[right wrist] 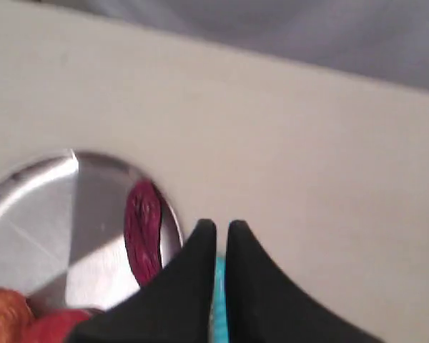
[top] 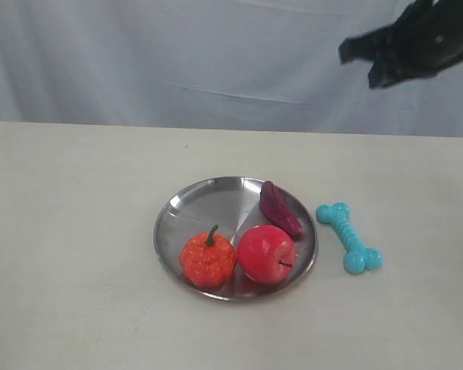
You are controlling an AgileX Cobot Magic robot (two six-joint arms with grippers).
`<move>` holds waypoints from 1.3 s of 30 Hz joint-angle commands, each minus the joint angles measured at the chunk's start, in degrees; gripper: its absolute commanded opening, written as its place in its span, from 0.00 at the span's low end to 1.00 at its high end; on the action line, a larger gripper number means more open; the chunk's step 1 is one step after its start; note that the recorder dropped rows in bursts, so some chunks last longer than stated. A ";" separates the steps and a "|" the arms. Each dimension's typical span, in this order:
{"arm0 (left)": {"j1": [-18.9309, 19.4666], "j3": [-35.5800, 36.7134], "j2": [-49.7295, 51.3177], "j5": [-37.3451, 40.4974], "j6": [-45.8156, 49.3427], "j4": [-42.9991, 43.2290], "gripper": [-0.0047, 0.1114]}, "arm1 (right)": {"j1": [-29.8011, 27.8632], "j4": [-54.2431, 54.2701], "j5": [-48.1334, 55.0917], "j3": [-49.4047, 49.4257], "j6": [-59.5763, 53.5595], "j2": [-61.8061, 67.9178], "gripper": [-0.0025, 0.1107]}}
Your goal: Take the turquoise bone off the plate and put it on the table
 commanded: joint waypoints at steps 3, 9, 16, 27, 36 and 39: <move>0.15 0.15 -0.07 -0.31 -0.24 -0.07 0.04 | 3.41 -6.25 -15.25 7.65 0.01 -22.17 0.02; 0.15 0.15 -0.07 -0.31 -0.24 -0.07 0.04 | 3.68 -6.49 -31.55 29.47 2.22 -45.20 0.02; 0.15 0.15 -0.07 -0.31 -0.24 -0.07 0.04 | 3.68 -6.49 -39.54 45.99 2.22 -61.06 0.02; 0.15 0.15 -0.07 -0.31 -0.24 -0.07 0.04 | 3.68 -3.56 -39.21 58.57 2.22 -74.83 0.02; 0.15 0.15 -0.07 -0.31 -0.24 -0.07 0.04 | -1.61 -3.56 -39.21 58.57 2.22 -83.23 0.02; 0.15 0.15 -0.07 -0.31 -0.24 -0.07 0.04 | -3.74 -5.30 -39.63 58.57 1.40 -86.05 0.02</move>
